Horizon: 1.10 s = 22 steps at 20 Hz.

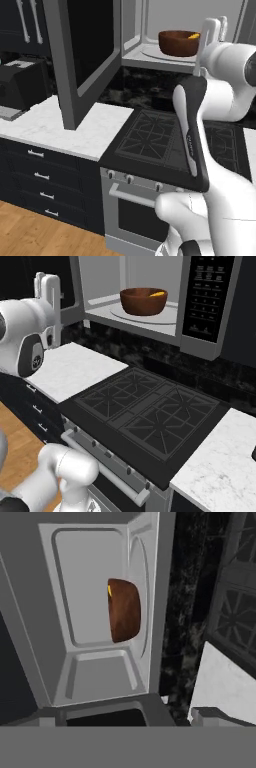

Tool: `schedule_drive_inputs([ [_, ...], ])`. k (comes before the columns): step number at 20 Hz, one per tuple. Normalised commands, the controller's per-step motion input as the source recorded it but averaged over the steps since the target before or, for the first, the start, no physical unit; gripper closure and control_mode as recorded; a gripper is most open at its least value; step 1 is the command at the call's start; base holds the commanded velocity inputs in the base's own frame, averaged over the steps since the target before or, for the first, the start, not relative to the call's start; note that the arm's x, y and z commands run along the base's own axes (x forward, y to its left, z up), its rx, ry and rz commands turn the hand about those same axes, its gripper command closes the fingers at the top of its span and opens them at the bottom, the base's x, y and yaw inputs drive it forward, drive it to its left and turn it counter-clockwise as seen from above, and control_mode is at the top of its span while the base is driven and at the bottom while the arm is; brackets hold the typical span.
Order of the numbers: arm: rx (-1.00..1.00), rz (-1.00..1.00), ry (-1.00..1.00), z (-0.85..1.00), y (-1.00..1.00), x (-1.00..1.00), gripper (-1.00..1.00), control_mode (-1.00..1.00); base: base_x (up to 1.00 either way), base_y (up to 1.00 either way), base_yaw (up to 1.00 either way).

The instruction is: Pick the corn from the sink and place it in the bowl. Then pick the bowl and place it in the microwave. Then close the microwave door and press the start button.

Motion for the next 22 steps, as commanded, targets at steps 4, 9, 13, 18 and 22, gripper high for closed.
schedule_drive_inputs([
  [4,0.00,-0.01,0.22,0.01,0.40,-1.00,-1.00,-1.00,0.00,0.00,0.00],
  [9,0.01,-0.03,0.04,-0.30,0.67,-1.00,-1.00,-1.00,0.00,0.00,0.00],
  [13,0.00,0.00,-0.10,-0.66,0.94,-0.89,-1.00,-1.00,0.00,0.00,0.00],
  [18,0.00,-0.05,-0.02,-0.60,0.95,-0.20,-1.00,-1.00,0.00,0.00,0.00],
  [22,0.00,-0.07,-0.06,-0.66,0.82,0.00,-1.00,-1.00,0.00,0.00,0.00],
])
